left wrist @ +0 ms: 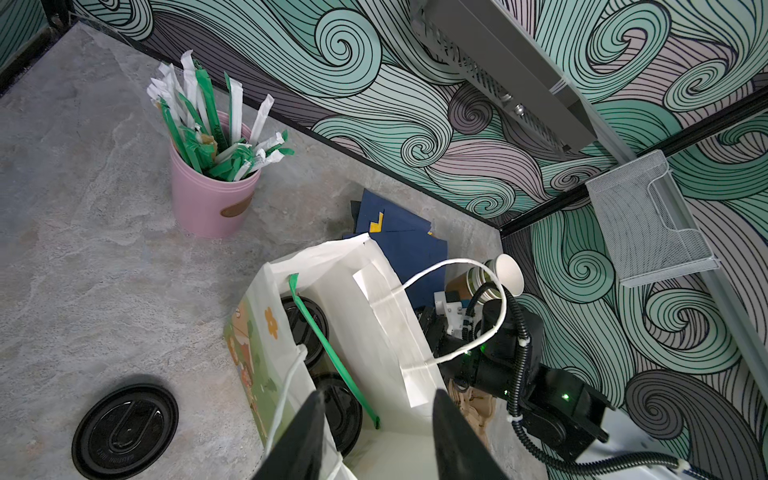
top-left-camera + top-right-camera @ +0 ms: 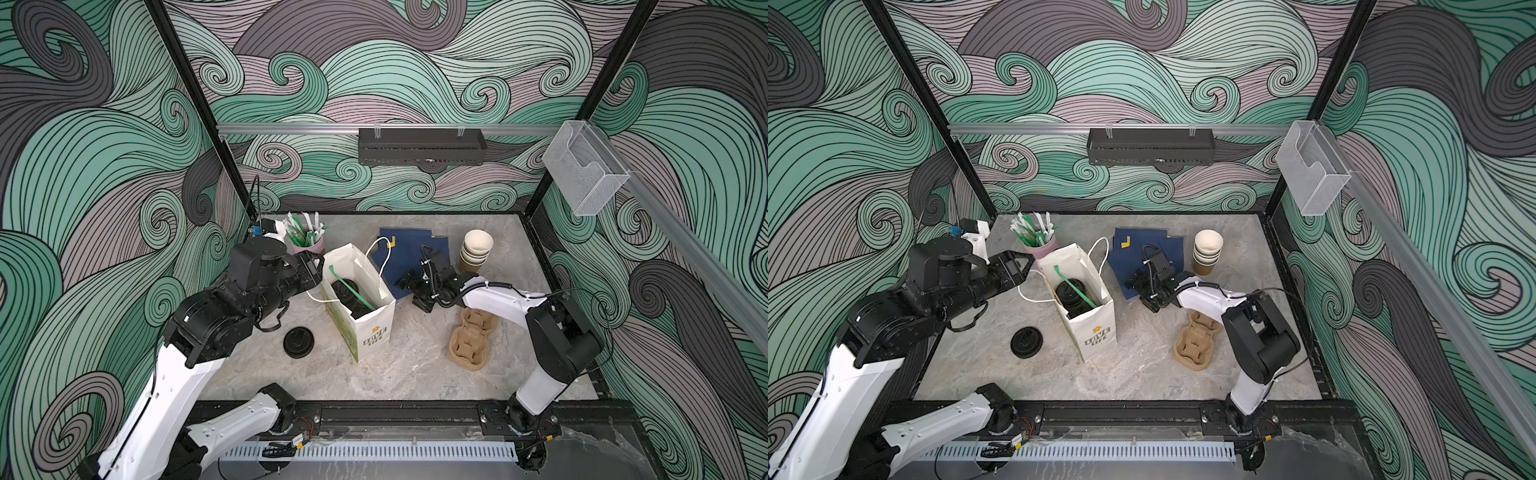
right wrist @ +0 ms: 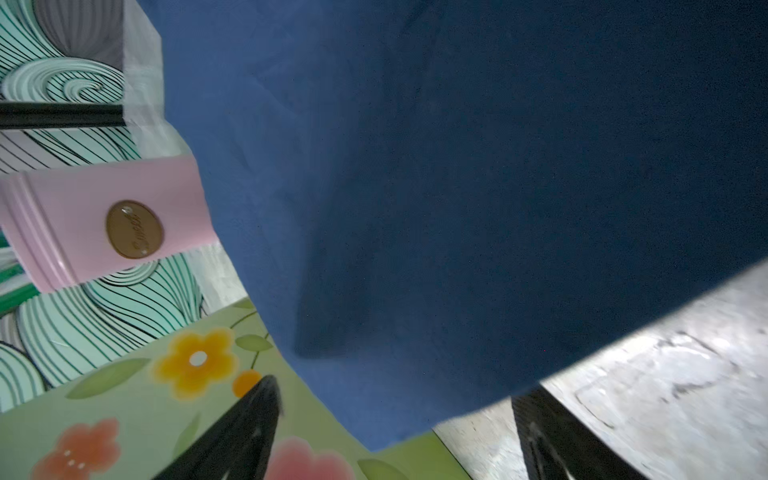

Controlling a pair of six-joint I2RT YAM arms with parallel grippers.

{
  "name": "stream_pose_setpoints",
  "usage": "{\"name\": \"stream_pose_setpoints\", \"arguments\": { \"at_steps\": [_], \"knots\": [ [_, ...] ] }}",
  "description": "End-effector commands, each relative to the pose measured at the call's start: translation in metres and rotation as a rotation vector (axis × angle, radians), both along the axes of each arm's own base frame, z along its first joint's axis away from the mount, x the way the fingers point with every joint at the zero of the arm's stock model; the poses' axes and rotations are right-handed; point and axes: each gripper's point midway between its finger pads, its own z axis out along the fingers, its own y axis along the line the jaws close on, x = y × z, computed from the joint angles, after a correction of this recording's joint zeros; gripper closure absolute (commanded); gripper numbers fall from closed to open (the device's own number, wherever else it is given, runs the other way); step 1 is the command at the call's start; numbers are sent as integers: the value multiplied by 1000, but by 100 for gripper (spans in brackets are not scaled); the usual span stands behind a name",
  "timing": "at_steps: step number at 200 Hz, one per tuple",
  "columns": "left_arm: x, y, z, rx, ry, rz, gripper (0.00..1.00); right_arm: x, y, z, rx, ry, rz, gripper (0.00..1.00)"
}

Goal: Pack the takeout coffee
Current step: 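Lift a navy napkin off the stack with the right gripper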

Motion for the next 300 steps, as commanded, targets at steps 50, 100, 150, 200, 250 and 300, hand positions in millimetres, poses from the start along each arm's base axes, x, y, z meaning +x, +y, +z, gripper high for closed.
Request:
{"name": "stream_pose_setpoints", "arguments": {
  "at_steps": [50,100,150,200,250,300],
  "knots": [
    [-1,8,19,-27,-63,31,55,28,13,6,164,-54,-143,40],
    [-3,14,22,-25,-71,51,55,28,10,16,202,-68,-178,83],
    [-2,14,26,-25,-89,51,55,21,1,45,213,-103,-197,100],
    [-3,15,30,-13,-108,45,55,16,-3,54,209,-99,-198,99],
    [-6,17,29,-3,-109,39,55,13,-3,37,187,-47,-192,86],
    [-10,19,28,-4,-105,39,56,10,-2,18,188,-9,-199,73]
  ]
}}
